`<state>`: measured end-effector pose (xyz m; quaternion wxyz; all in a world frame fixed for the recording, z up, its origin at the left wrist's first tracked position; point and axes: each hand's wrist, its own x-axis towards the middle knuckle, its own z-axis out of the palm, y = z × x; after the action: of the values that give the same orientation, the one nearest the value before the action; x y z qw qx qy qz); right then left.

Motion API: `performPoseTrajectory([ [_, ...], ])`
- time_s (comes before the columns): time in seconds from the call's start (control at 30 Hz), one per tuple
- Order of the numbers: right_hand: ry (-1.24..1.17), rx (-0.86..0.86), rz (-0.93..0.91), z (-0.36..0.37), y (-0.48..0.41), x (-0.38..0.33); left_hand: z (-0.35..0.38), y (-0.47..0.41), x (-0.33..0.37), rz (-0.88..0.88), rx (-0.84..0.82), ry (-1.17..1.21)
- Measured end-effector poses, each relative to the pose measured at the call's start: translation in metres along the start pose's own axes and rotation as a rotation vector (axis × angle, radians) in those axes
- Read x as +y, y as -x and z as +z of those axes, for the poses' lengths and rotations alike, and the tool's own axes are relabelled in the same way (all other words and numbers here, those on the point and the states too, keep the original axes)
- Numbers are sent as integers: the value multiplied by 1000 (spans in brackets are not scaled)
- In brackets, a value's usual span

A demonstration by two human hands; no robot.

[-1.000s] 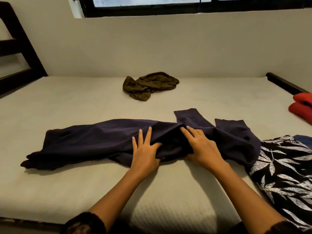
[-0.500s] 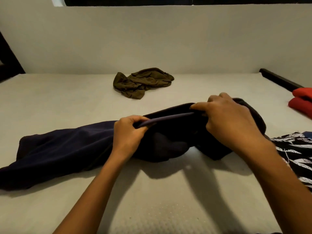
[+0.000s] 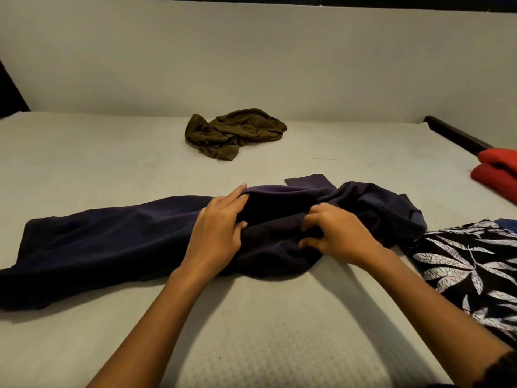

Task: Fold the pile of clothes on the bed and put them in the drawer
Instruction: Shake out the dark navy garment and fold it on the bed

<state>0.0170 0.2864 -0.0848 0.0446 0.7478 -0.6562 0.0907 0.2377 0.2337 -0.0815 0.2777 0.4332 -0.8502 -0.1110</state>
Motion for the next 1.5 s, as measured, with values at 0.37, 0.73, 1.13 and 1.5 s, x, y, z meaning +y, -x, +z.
performPoseTrajectory([
  [0.37, -162, 446, 195, -68, 2, -28, 4, 6, -4, 176, 57, -107],
  [0.73, -132, 91, 172, -23, -3, 3, 5, 10, -13, 120, -95, -175],
  [1.13, -49, -56, 550, -26, 27, 26, 2, 4, 12, 168, 318, 20],
  [1.5, 134, 98, 718, -64, 26, 14, 14, 9, 13, 79, -89, -9],
])
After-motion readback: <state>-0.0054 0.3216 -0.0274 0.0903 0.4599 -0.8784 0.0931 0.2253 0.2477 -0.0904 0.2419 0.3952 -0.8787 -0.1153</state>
